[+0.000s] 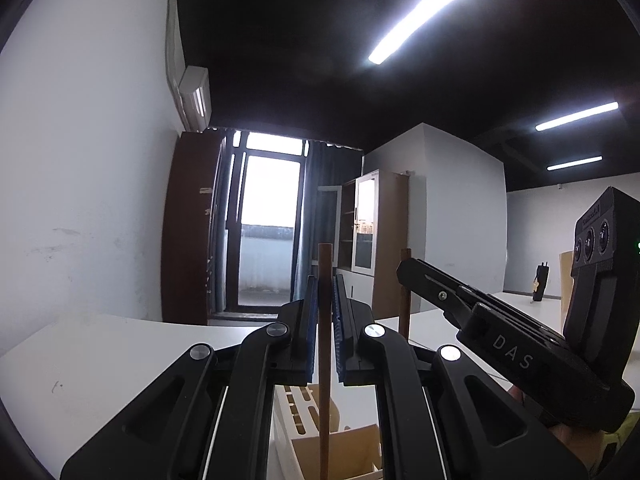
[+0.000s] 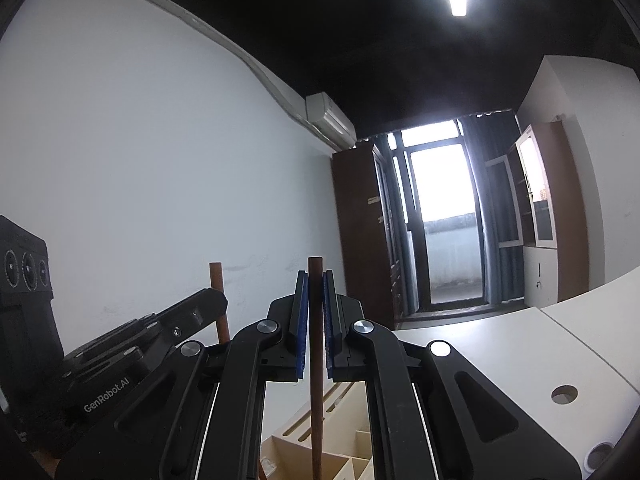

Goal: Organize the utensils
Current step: 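Lower the left tool's chopstick into the holder and open while the right tool does likewise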

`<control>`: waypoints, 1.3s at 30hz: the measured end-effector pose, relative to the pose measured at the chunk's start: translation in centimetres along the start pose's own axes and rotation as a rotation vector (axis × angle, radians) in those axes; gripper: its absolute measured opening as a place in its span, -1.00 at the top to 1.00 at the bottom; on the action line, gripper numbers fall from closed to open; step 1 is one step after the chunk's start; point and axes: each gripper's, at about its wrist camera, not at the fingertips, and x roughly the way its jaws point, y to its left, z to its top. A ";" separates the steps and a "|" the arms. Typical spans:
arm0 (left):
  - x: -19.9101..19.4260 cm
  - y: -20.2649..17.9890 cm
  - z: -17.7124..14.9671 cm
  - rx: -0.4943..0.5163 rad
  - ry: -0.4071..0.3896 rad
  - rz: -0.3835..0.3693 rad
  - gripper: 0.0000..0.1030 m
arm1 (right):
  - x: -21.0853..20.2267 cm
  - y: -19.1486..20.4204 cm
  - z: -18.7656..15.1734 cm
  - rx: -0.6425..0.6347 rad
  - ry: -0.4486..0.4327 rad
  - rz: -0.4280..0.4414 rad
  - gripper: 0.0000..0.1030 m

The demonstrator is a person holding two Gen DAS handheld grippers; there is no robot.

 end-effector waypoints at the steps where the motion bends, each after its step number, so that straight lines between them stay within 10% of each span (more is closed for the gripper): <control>1: 0.1 0.1 -0.2 0.005 0.007 -0.002 0.87 | -0.1 -0.1 -0.2 0.003 0.004 -0.002 0.85; 31: -0.9 2.3 -1.8 -0.038 0.116 -0.075 0.86 | -0.4 0.0 -2.9 0.003 0.092 -0.022 0.84; 34: -0.9 2.6 -1.6 -0.058 0.148 -0.115 0.46 | -0.7 -0.1 -2.9 0.015 0.111 -0.017 0.84; 39: -2.7 3.2 -0.7 -0.081 0.138 -0.107 0.41 | -2.0 -0.2 -2.5 0.015 0.115 -0.029 0.67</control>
